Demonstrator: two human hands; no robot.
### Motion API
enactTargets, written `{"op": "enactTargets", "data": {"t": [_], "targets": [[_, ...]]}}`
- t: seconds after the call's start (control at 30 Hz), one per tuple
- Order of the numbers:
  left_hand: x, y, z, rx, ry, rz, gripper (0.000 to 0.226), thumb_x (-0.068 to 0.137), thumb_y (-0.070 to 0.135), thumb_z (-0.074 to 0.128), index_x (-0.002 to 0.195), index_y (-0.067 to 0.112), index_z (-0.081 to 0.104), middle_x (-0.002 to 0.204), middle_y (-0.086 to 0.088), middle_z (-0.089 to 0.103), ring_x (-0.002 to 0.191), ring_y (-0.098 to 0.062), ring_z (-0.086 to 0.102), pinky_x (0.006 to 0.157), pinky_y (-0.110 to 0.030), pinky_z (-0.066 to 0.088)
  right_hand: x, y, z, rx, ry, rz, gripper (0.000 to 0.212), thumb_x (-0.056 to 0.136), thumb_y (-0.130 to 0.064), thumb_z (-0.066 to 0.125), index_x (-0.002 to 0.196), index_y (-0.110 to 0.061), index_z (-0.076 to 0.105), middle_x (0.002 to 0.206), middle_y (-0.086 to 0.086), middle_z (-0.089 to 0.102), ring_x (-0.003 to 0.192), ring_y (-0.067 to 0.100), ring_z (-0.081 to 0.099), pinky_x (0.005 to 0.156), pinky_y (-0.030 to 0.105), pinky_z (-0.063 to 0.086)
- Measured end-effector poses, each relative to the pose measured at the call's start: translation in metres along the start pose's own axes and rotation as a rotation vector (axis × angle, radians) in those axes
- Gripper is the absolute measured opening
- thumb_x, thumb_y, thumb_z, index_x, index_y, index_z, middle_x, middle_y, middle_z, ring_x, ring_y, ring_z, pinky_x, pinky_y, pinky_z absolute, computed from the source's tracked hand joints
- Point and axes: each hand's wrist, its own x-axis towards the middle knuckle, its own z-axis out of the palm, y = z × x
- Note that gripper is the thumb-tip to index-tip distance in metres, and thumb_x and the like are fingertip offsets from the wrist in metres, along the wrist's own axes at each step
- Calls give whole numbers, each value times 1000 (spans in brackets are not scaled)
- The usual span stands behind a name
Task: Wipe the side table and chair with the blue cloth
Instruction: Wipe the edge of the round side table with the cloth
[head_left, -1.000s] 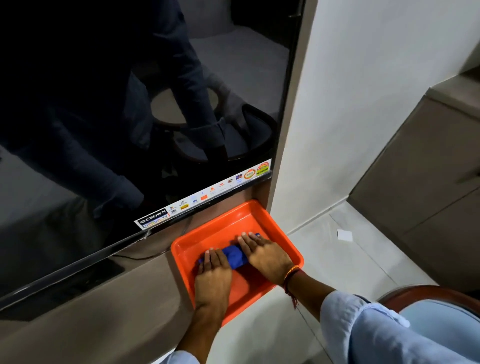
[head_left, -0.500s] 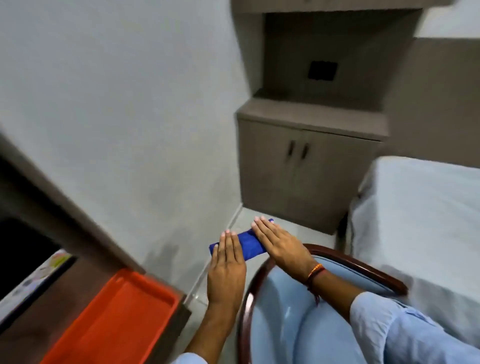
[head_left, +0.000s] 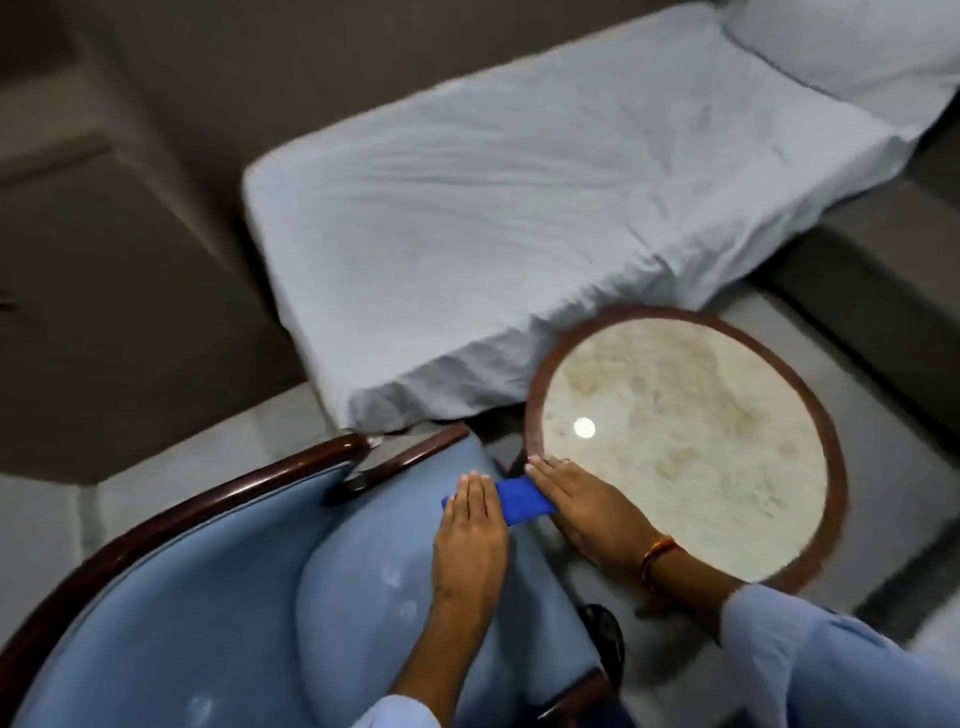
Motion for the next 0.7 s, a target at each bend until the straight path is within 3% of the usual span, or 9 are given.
{"op": "enactTargets", "data": {"t": [0.07,0.1,0.17,0.23,0.33,0.4,0.53,0.6,0.7], "targets": [[9,45,-22,-17,13,130,49,62,12,90,109,1,83,112,-16,81,104,-28,80,83,-36,67,-56,26,-28,73,17,144,56,86,-20,79,137,-2,65,136,16,69,123,32,70,103,44,58],[13,71,-37,2,29,196,48,61,13,91,107,2,84,110,-15,82,102,-28,81,81,-36,67,-86,38,-44,75,45,213,53,88,-27,76,134,-3,67,132,14,73,118,30,73,102,42,59],[22,123,-67,60,68,349,36,77,12,63,105,5,85,107,-14,83,100,-27,81,80,-36,67,-145,60,-71,45,120,338,49,84,-18,73,130,-1,70,123,14,77,108,30,76,95,42,61],[35,175,-96,104,142,505,52,81,12,41,110,4,83,112,-16,81,104,-30,79,88,-40,65,-196,80,-99,45,176,476,64,69,0,82,131,-1,68,120,14,77,106,31,77,89,42,63],[47,289,-143,104,386,751,59,88,13,34,132,-2,69,135,-24,69,127,-39,67,108,-54,53,-295,115,-137,54,324,737,70,75,-1,77,143,-3,58,132,13,70,116,30,70,94,40,61],[42,372,-158,138,444,891,63,93,13,29,149,-1,54,156,-22,52,147,-37,49,119,-59,38,-368,124,-142,-40,339,867,64,83,-7,72,145,0,55,138,15,66,125,32,65,102,41,58],[-28,525,-113,247,225,1228,68,104,13,27,168,10,5,177,-9,1,164,-26,3,131,-56,2,-525,89,-89,-100,202,1244,64,99,-39,52,153,-4,47,162,15,44,154,32,36,123,48,39],[-73,588,-79,204,170,1307,75,101,11,33,168,10,2,177,-8,-1,164,-25,0,131,-54,1,-607,71,-52,-60,230,1363,68,102,-43,44,159,-7,36,170,11,28,160,27,20,128,47,30],[-109,667,-43,158,169,1275,82,97,12,50,168,8,9,177,-12,7,164,-27,8,131,-56,7,-718,87,0,-12,218,1433,65,108,-40,34,165,-18,15,175,0,8,163,18,2,131,46,23]]}}
